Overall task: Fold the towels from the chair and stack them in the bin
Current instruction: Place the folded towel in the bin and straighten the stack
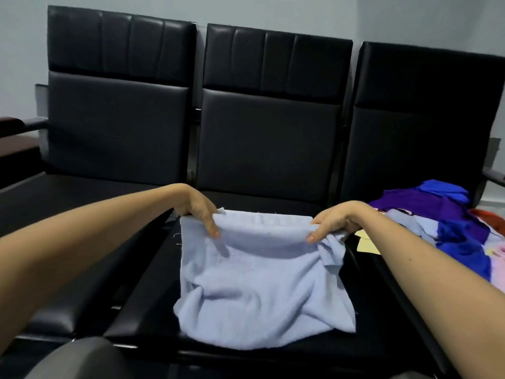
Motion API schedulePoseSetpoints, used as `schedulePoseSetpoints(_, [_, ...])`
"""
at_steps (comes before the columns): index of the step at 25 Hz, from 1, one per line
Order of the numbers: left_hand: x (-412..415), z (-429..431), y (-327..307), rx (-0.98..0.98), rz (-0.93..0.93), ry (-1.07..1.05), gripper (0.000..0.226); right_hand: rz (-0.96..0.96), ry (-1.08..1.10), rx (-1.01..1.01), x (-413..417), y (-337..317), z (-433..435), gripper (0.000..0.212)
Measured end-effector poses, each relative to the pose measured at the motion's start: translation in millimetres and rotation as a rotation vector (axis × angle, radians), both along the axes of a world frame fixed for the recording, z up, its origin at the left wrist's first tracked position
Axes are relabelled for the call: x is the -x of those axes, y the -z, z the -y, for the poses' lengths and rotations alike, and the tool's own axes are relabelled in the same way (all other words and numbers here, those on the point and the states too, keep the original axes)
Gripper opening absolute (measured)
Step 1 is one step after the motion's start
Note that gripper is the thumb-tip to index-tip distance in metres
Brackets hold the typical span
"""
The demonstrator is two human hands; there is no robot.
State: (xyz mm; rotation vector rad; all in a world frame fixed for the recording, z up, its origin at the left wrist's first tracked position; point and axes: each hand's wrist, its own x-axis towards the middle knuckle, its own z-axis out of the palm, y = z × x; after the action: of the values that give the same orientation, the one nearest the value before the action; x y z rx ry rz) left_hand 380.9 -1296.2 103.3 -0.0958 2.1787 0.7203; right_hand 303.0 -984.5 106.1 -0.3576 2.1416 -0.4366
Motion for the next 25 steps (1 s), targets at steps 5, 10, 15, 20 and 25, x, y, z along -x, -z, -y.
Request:
schedulePoseSetpoints(5, [25,23,11,-0.109,-0.287,-0.235,0.006,-0.245,0.105,0.159,25,18,-9,0.010])
schedulePoseSetpoints(10, [58,39,36,-0.327,-0.508,-0.628,0.013,-0.250,0.256,0.408,54,42,-4,0.007])
schedulePoseSetpoints(15, [95,44,84,-0.060,-0.596,-0.834,0.019,-0.726,0.448,0.465,95,71,18,0.028])
schedulePoseSetpoints(20, [111,17,128,0.617,-0.976,-0.184,0.041,-0.769,0.469,0.160,122,115,36,0.024])
schedulePoseSetpoints(25, [115,14,156,0.450,-1.149,-0.232,0.027,-1.036,0.386,-0.036,115,144,42,0.033])
